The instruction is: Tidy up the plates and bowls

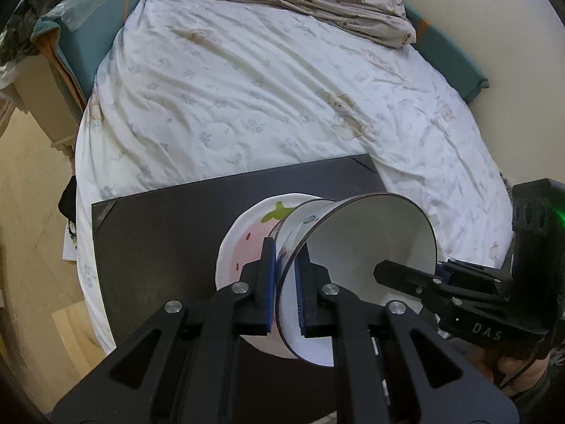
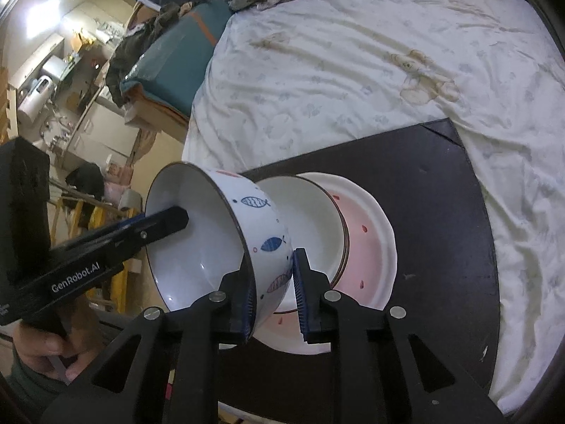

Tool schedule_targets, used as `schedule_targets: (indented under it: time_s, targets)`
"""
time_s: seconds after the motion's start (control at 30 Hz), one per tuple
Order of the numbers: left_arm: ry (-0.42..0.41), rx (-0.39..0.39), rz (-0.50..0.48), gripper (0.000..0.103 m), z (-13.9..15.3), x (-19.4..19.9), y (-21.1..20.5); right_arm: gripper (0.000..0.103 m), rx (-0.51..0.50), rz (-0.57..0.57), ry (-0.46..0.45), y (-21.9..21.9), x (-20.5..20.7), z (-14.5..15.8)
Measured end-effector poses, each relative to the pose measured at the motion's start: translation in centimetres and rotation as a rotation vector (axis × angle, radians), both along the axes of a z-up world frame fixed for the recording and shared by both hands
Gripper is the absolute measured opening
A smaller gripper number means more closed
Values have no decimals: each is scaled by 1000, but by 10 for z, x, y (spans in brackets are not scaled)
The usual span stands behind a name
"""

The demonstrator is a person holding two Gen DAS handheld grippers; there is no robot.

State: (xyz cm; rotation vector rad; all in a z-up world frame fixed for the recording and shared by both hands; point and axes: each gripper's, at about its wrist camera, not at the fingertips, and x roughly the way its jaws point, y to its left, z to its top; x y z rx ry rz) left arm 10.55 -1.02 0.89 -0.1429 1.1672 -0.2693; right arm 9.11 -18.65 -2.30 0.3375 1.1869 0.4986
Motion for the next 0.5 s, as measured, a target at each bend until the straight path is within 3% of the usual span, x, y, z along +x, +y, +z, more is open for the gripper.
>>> schedule_targets:
  time_s: [0.3,0.5]
  targets:
    - [16,-5,-13,8,-13,13,-11,22,29,-64,36,-16,10,-13]
    - [46,14,-7,8,-22,15,-14,22,81,-91,114,-23,16,-30]
